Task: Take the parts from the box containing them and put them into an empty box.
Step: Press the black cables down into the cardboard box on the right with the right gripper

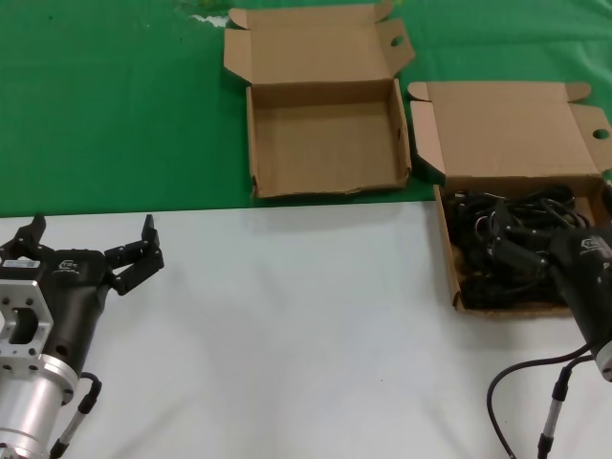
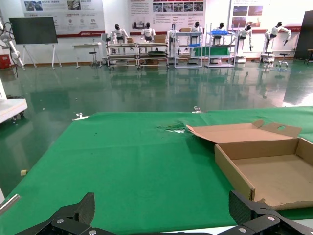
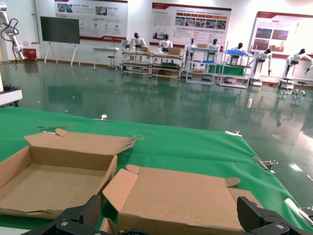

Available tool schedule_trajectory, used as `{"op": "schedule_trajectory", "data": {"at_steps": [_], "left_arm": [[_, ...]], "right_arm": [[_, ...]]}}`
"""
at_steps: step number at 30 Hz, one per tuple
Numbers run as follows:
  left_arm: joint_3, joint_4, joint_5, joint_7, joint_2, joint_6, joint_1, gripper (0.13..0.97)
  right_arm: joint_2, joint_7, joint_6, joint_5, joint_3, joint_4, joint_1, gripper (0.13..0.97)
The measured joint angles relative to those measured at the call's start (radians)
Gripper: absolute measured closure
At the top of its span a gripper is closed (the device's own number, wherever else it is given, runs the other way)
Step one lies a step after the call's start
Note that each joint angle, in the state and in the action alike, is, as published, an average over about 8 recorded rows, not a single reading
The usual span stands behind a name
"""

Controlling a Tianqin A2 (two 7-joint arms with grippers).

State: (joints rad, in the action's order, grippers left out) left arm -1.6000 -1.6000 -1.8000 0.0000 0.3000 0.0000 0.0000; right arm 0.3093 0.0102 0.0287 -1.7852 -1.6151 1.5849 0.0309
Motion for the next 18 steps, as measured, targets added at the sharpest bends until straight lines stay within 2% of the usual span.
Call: {"op": "schedule_trajectory", "data": {"at_steps": [18], "left_arm": [[0.000,0.000,0.000,0.000,0.000,0.000,0.000,0.132]], "right_arm": [[0.000,0.000,0.000,0.000,0.000,0.000,0.000,0.129]]}}
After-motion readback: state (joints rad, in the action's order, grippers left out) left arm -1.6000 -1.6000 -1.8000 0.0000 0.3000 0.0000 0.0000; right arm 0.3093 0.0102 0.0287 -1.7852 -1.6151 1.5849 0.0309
